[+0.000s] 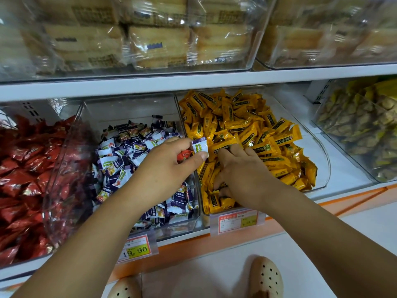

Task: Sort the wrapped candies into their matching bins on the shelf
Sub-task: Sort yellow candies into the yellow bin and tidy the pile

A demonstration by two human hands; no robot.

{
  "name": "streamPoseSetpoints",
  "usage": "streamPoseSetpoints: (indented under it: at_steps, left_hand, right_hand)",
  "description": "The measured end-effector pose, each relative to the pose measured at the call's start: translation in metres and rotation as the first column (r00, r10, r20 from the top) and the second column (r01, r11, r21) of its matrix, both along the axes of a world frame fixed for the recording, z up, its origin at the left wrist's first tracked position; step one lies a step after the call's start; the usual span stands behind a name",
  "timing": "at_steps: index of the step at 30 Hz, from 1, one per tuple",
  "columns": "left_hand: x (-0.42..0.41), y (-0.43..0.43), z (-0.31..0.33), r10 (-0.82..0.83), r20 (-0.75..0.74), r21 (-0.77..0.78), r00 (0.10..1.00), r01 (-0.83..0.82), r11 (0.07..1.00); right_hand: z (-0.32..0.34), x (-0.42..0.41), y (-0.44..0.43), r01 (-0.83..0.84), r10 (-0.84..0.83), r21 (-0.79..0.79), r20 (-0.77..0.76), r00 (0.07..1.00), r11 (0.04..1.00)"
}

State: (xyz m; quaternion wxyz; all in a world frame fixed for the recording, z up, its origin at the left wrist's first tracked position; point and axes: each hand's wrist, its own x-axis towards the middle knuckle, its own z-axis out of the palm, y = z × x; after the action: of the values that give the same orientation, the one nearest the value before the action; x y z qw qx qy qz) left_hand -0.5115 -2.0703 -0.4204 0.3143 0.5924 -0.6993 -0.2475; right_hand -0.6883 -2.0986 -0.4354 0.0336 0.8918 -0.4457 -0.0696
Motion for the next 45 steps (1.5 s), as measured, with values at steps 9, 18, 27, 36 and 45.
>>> streamPoseSetpoints:
  at_steps: [9, 18, 27, 36, 45]
  left_hand:
    - [0.003, -0.001, 0.006, 0.001, -0.039, 0.000, 0.999, -0.001, 1.000]
    - [0.037, 0.009, 0.022, 0.063, -0.051, -0.009, 0.997, -0.064, 0.998]
    - [0.076, 0.020, 0.023, 0.168, 0.078, 0.103, 0.983, -0.176, 0.979]
    - [0.122, 0.037, 0.040, 0.277, -0.007, 0.044, 0.961, -0.276, 0.960]
    - [0.204, 0.056, 0.018, 0.579, -0.037, -0.011, 0.814, -0.580, 0.814]
  right_hand:
    - [-0.004, -0.007, -0.006, -0.021, 0.017, 0.035, 0.117, 0.993, 0.999]
    - [0.033, -0.022, -0.008, 0.134, -0.215, 0.183, 0.567, 0.795, 0.974]
    - [0.031, 0.036, 0.005, 0.059, -0.145, 0.140, 0.755, 0.640, 0.988]
    - [0.028, 0.046, -0.001, 0.046, -0.150, 0.154, 0.783, 0.604, 0.987]
    - [0.031, 0.055, 0.006, 0.023, -0.139, 0.158, 0.779, 0.612, 0.987]
